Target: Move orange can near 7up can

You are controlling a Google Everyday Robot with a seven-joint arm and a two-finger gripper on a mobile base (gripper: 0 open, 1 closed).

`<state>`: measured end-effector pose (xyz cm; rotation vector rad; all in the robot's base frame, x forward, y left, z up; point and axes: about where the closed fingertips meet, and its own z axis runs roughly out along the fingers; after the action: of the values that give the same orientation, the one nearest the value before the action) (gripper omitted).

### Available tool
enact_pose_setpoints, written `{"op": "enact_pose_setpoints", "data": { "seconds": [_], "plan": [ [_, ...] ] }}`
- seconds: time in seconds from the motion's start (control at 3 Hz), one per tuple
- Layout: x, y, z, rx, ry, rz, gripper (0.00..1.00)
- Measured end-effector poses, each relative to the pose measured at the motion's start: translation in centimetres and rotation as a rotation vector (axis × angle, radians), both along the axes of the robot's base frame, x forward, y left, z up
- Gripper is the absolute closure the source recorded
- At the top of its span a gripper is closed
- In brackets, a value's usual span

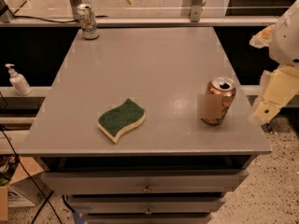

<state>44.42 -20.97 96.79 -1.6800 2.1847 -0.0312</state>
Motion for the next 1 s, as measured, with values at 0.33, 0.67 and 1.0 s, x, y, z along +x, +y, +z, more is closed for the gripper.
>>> {"op": "enact_pose_setpoints", "data": {
  "seconds": [0.33,0.67,1.0],
  "plan": [
    [1.2,0.8,-2.2,0.123,-0.021,0.014,0.00],
    [1.3,1.2,-1.8,0.139,-0.035,0.014,0.00],
    [1.2,0.4,-3.6,0.128,0.006,-0.032,0.00]
  ]
}}
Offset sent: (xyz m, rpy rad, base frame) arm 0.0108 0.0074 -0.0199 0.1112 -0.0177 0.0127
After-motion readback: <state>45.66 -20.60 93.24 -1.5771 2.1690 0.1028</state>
